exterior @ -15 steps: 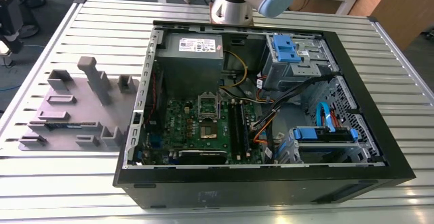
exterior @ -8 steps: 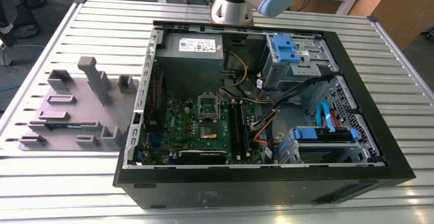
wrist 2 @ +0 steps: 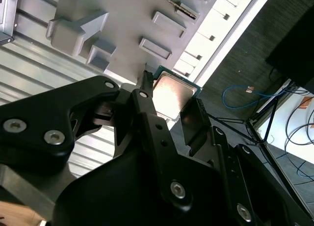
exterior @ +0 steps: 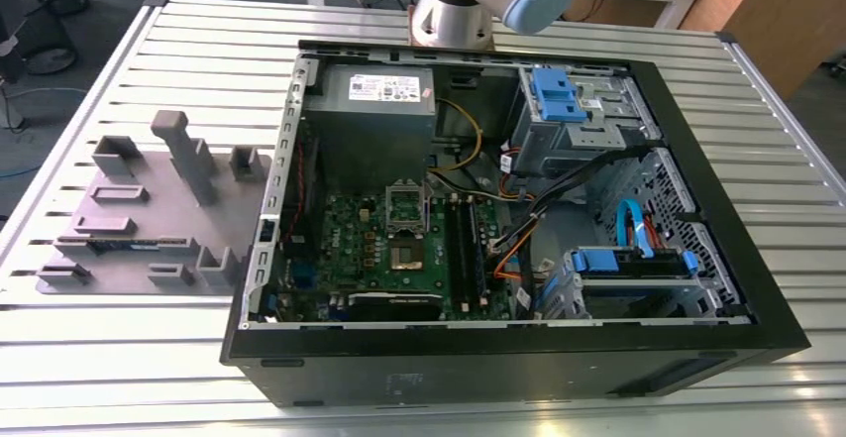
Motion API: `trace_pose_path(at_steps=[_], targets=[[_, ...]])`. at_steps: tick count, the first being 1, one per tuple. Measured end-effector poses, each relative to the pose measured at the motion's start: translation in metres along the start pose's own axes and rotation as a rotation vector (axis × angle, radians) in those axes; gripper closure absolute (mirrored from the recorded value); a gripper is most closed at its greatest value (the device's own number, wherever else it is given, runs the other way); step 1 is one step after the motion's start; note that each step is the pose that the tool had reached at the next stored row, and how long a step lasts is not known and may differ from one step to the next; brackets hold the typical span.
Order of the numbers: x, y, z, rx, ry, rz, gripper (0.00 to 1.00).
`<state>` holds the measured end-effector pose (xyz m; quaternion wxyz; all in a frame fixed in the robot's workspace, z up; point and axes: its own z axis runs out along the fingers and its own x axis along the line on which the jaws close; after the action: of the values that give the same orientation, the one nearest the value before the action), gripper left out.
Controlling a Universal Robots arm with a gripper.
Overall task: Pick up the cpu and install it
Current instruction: 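Pick up the cpu and move it towards the insertion slot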
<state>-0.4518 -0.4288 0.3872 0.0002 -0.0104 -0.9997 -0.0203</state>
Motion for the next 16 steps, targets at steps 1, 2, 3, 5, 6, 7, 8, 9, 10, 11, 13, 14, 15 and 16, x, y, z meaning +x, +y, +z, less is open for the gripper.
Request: trace_pose_path(at_steps=[1, 2, 3, 5, 6, 7, 8, 9, 10, 11, 13, 14, 15, 16], targets=[[0.0000, 0.0000, -0.0002, 0.0001, 0.0001, 0.000, 0.53], [0.0000, 0.0000, -0.0002, 0.0000, 0.0001, 0.000, 0.53], [0.0000, 0.0000, -0.0002, 0.0001, 0.0002, 0.000, 0.53], [-0.0003, 0.0000, -0.0003, 0.0001, 0.0003, 0.000, 0.53], [-0.0007, 0.0001, -0.0004, 0.0002, 0.0004, 0.000, 0.53], [-0.0012, 0.0001, -0.0003, 0.0002, 0.0003, 0.000, 0.53], [-0.0019, 0.0000, -0.0002, 0.0000, 0.0001, 0.000, 0.53], [-0.0027, 0.0001, -0.0002, 0.0001, 0.0002, 0.000, 0.53], [-0.0036, 0.0001, -0.0002, 0.0000, 0.0001, 0.000, 0.53], [-0.0046, 0.0001, -0.0002, 0.0001, 0.0002, 0.000, 0.53], [-0.0062, 0.0001, -0.0002, 0.0001, 0.0001, 0.000, 0.53], [-0.0070, 0.0001, -0.0002, 0.0001, 0.0002, 0.000, 0.53], [-0.0078, 0.0002, -0.0002, 0.0001, 0.0002, 0.000, 0.53], [-0.0087, 0.0002, -0.0002, 0.0001, 0.0002, 0.000, 0.53]])
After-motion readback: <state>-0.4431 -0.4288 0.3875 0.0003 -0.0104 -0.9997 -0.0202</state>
